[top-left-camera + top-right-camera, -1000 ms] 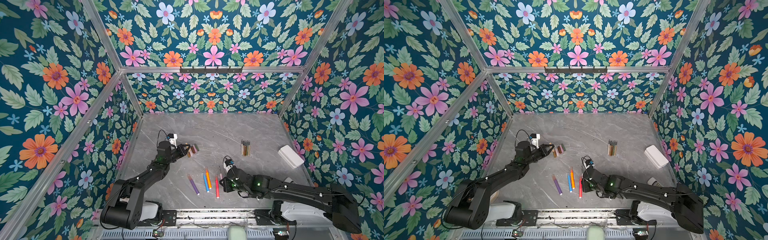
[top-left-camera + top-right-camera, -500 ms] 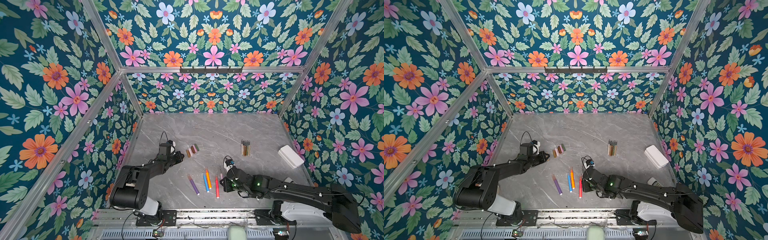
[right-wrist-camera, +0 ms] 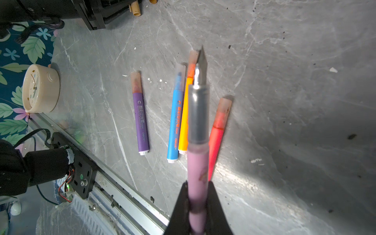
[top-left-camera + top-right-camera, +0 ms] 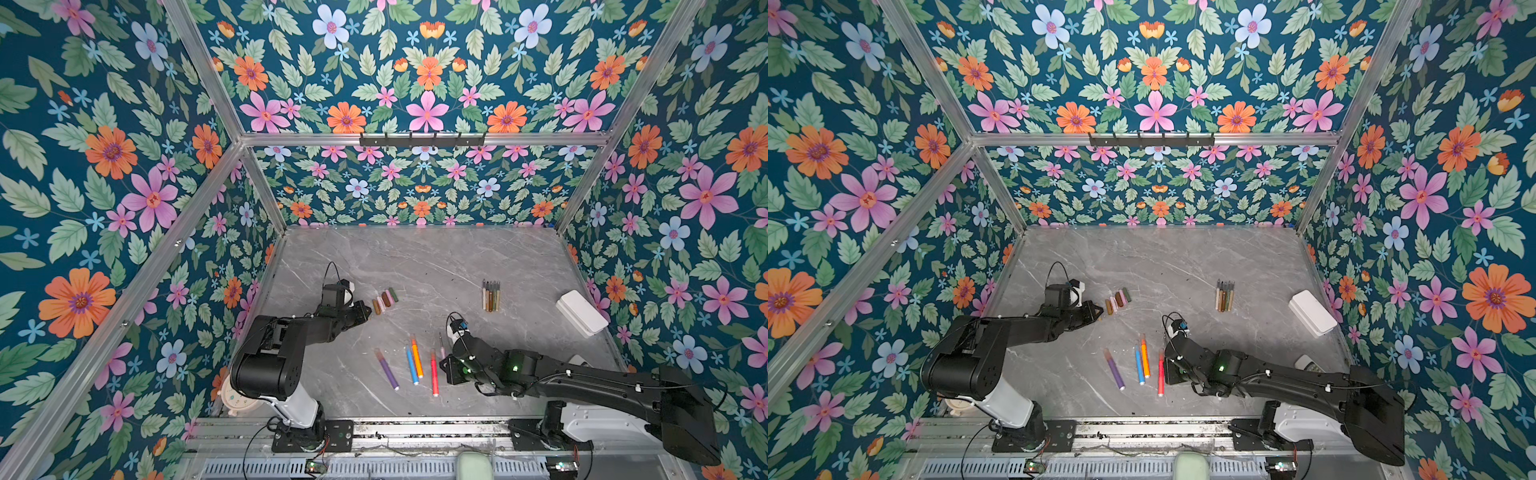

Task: Open the pen caps
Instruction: 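Drop the beige cap on the cap pile while the right moves the pen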

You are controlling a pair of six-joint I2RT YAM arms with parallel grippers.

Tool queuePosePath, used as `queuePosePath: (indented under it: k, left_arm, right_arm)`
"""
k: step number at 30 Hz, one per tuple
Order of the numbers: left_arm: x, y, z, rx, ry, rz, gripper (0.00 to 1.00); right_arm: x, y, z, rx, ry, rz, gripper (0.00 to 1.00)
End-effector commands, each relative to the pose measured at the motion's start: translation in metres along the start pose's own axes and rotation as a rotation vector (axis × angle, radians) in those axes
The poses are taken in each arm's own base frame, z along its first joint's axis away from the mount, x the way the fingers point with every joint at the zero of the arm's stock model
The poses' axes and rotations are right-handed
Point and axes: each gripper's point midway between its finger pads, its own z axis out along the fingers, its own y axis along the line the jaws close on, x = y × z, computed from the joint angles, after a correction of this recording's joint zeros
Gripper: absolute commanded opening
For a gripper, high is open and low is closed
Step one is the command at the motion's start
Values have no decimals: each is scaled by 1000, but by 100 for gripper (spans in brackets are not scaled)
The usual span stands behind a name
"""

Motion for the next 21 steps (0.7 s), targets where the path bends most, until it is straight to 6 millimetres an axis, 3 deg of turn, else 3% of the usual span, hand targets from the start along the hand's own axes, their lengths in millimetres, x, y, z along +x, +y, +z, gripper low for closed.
queuePosePath:
  k: [1, 9, 14, 21]
  left_arm:
    - [-5, 0, 2, 1, -10, -3, 15]
    - [-11, 1, 4, -12, -20, -10, 17]
    - [-9, 3, 6, -17, -14, -17, 39]
    - [-8, 4, 3, -20, -27, -18, 44]
  right_arm:
    - [-2, -2, -1, 11, -14, 12, 0]
    - [-2, -2, -2, 8, -15, 14, 0]
    - [0, -5, -2, 12, -14, 18, 0]
    - [1, -5, -1, 9, -13, 22, 0]
